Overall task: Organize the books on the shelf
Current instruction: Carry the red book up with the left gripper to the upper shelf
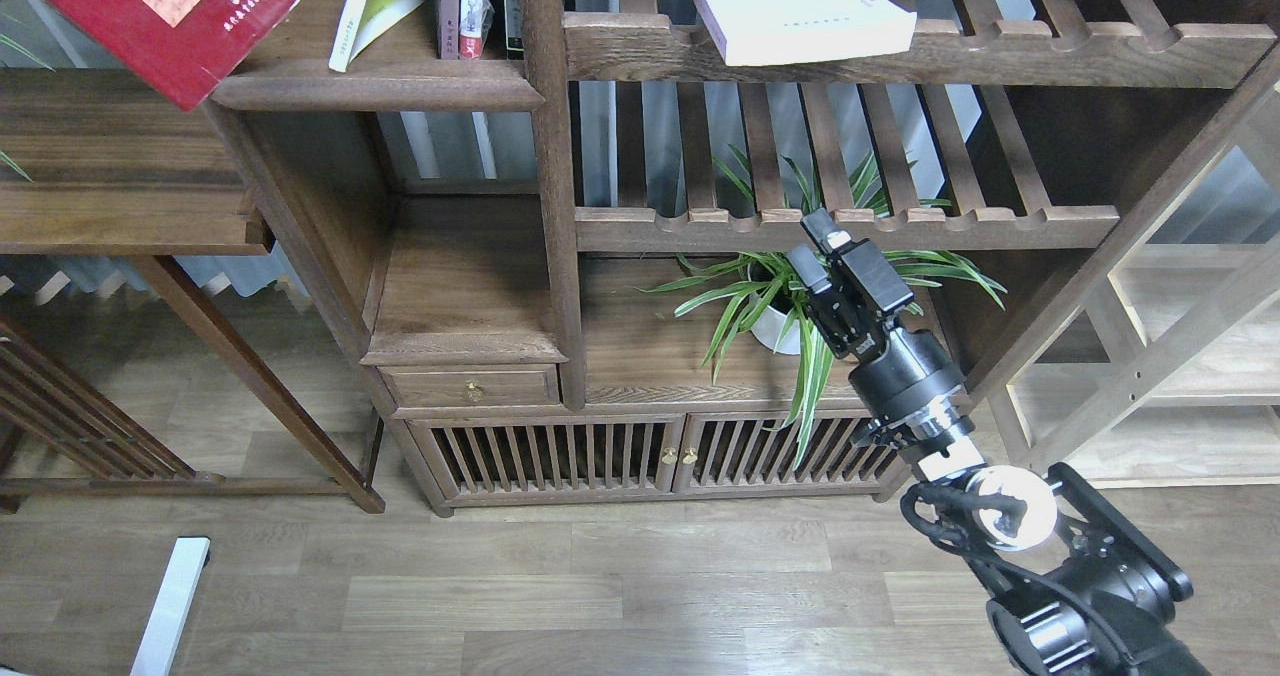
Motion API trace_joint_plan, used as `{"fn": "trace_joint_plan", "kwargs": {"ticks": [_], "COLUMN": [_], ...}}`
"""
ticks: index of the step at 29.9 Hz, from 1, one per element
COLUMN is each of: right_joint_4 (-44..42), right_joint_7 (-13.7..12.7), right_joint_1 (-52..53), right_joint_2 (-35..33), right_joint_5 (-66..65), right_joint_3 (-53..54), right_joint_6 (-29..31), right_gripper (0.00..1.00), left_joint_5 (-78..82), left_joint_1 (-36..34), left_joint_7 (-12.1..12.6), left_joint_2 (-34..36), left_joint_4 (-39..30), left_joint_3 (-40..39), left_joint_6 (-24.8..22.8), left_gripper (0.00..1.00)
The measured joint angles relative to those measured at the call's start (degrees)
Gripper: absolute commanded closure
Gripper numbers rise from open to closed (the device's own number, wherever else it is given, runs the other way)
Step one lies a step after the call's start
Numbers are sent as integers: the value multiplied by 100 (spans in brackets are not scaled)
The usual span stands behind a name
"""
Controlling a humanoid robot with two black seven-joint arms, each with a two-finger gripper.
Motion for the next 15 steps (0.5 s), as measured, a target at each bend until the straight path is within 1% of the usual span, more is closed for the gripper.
{"fn": "trace_joint_plan", "kwargs": {"ticks": [6, 9, 12, 15], "right_joint_4": [0, 0, 0, 0], "right_joint_7": [5, 5, 5, 5], "right_joint_1": [0, 1, 0, 1], "right_joint_2": [-190, -278, -332, -341], "right_joint_5": [9, 9, 9, 9], "right_joint_3": [75, 127, 204, 237], "right_joint_6": [0, 0, 0, 0], "right_gripper": [21, 20, 20, 19], "left_joint_5": [95, 144, 247, 422], "left_joint_1": [-286, -604, -938, -1271], "left_joint_7": [86, 250, 346, 436], "left_joint_2": [-185, -317, -475, -584], "left_joint_4": [1, 42, 181, 331], "left_joint_3": [106, 214, 352, 517], "left_joint_6": [654, 984, 1188, 1290], "left_gripper": [100, 100, 100, 100]}}
